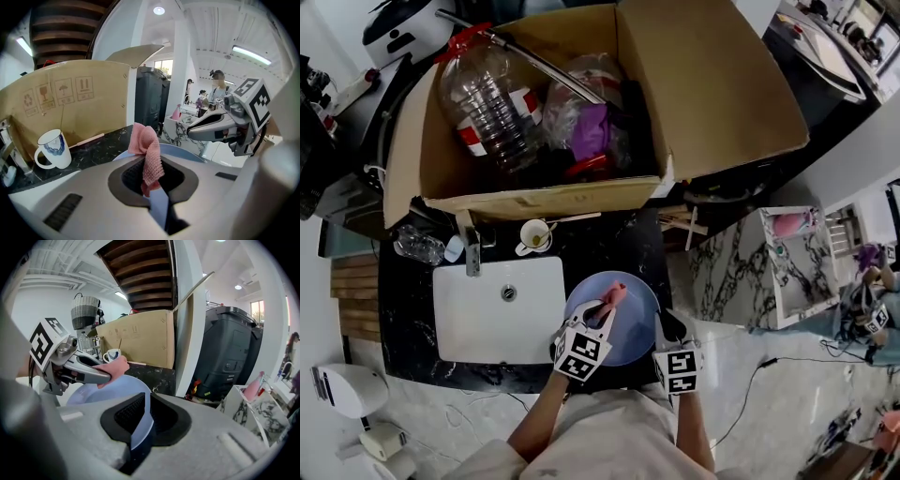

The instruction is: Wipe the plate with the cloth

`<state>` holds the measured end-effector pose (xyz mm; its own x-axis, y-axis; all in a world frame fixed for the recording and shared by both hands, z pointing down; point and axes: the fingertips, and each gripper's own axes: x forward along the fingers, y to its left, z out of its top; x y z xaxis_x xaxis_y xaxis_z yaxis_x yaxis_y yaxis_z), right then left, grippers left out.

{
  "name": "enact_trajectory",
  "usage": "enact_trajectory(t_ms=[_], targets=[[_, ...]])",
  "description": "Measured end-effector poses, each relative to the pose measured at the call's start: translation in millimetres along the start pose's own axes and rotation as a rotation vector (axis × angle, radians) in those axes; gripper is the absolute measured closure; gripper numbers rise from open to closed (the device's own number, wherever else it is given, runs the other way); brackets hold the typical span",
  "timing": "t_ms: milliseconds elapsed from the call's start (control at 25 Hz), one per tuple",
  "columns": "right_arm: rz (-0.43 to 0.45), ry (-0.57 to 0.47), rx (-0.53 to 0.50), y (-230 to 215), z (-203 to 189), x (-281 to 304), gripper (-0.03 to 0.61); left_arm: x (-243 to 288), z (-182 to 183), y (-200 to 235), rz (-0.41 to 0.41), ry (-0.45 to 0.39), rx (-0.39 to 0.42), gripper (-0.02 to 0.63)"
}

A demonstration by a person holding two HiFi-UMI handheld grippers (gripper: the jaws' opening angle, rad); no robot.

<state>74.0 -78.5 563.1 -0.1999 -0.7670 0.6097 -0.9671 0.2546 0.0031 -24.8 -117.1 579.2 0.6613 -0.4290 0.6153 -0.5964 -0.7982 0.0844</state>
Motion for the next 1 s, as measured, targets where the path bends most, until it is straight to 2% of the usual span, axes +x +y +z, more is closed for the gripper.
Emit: enact_trajectory(t_ms=[520, 760, 1000], targets=[[0.079, 0.046, -0.034, -16.0, -5.8, 39.4, 0.543, 44.0, -8.8, -3.7, 0.008, 0.09, -0.005, 0.58], [0.119, 0.094, -0.012, -21.0, -18.5, 51.2, 0.537, 64.3, -12.3, -5.4, 0.019, 0.119, -0.014, 0.58], [0.155, 0.096, 0.004, -20.5, -23.9, 59.1, 0.535, 78.3, -15.8, -6.4, 0.026, 0.137, -0.023, 0.58]])
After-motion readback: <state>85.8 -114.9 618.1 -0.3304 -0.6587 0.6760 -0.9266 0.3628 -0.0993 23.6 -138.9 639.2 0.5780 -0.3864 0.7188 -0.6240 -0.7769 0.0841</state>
